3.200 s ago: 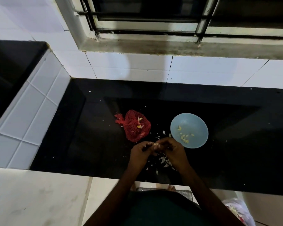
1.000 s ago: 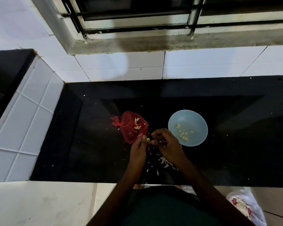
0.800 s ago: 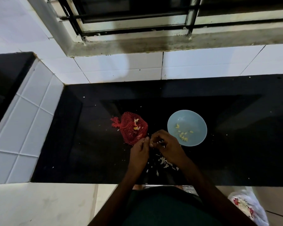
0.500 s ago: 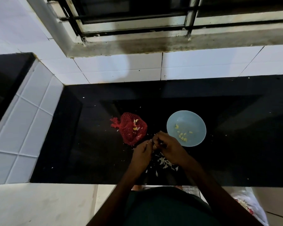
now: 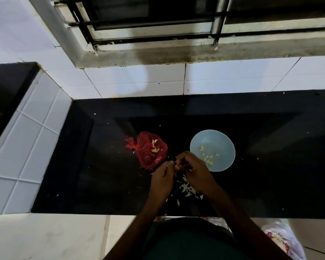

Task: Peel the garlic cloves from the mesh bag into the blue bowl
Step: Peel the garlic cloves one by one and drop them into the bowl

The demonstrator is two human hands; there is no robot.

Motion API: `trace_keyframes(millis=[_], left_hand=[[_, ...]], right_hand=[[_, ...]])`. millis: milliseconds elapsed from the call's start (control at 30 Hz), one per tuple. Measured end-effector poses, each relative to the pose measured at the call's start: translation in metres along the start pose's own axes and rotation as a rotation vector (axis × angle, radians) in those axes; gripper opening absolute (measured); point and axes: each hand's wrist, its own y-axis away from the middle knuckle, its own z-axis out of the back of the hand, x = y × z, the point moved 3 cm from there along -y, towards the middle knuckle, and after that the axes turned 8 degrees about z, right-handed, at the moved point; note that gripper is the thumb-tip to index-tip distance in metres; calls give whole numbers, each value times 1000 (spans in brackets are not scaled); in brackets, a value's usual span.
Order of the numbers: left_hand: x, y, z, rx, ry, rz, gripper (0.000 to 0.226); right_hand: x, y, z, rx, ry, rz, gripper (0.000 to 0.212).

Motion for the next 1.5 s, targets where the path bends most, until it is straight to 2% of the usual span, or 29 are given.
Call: trace_keyframes(millis=[167, 233, 333, 400, 433, 533, 633, 767, 900, 1067, 1233, 1400, 1500], left_hand=[[-9, 3, 0, -24, -168, -64, 33], [-10, 3, -3, -2, -158, -41, 33], [-12, 3, -7, 40, -32, 24, 41], [-14, 8, -11, 88, 111, 107, 49], [-15, 10, -14, 115, 204, 157, 46], [-19, 14, -19, 156, 401, 263, 32], [-20, 15, -17, 161, 475, 271, 29], [-20, 17, -16, 127, 378, 213, 32], [-20, 17, -11, 38, 158, 14, 36], [-24, 21, -9, -37, 53, -113, 33], [-24, 20, -8, -47, 75, -76, 22], [-23, 17, -7, -82, 109, -48, 20], [-19, 18, -7, -47, 102, -43, 13]], right_hand=[[-3, -2, -1, 81, 28, 62, 19], [-2, -2, 1, 76, 53, 122, 23], [2, -2, 4, 65, 53, 189, 13], [6, -1, 4, 32, 60, 213, 12], [6, 0, 4, 16, 62, 208, 12], [0, 0, 5, -55, 28, 118, 8], [-6, 4, 7, -97, -113, -12, 14], [-5, 6, 8, -148, -112, -90, 10], [-2, 7, 10, -236, -35, -99, 8], [2, 8, 6, -144, 56, -21, 15], [3, 5, 9, -99, 180, 31, 8], [2, 11, 5, -154, 218, -45, 6], [6, 12, 9, -171, 188, -90, 7]])
